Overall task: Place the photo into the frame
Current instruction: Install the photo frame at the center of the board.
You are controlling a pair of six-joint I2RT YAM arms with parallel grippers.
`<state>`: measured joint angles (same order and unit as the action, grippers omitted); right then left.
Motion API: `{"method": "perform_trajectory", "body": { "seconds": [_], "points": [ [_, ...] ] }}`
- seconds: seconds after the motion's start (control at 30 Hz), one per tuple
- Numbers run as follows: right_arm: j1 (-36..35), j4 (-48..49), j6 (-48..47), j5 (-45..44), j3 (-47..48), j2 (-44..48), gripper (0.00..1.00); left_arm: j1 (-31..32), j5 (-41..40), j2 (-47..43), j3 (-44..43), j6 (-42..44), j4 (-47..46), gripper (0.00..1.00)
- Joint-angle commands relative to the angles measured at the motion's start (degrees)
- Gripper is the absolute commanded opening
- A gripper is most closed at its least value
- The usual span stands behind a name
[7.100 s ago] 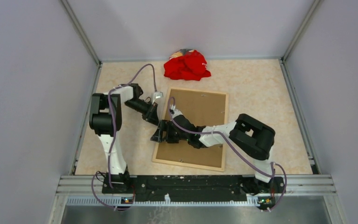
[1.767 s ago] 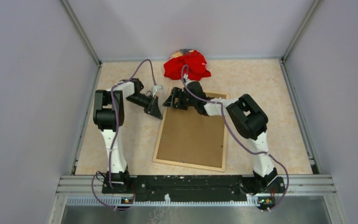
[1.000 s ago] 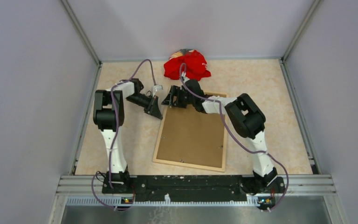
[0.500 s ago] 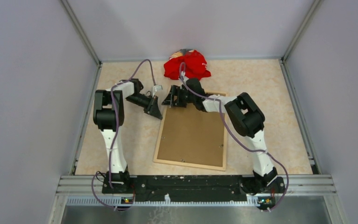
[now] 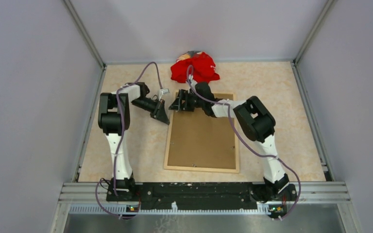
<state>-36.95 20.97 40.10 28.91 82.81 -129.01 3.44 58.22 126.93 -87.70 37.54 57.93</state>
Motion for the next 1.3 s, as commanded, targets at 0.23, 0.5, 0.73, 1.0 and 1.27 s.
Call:
{"method": "perform_trajectory", "body": {
  "seconds": [0.23,0.5,0.73,1.0,1.27],
  "points": [
    [-2.47,0.69,2.55,-2.9,-5.69,0.29,0.73,1.48,-0.16,4.9,-2.17,-1.26,-4.36,0.08],
    [-4.57,4.42,8.55,-0.58,-6.57,-0.51,0.72,1.63,-0.66,5.29,-0.82,-1.18,-5.59,0.08],
    [-5.48,6.27,12.32,-3.58,-6.51,-1.78,0.72,2.0,-0.85,5.1,-0.73,-0.81,-5.47,0.07],
    [-5.68,7.21,16.02,-6.77,-7.27,-1.53,0.71,2.52,-1.18,5.18,-0.45,-0.49,-5.46,0.07],
    [-6.77,11.9,21.45,-11.14,-14.98,1.79,0.71,2.1,-1.23,4.49,-1.08,-2.45,-6.38,0.08]
  ]
}}
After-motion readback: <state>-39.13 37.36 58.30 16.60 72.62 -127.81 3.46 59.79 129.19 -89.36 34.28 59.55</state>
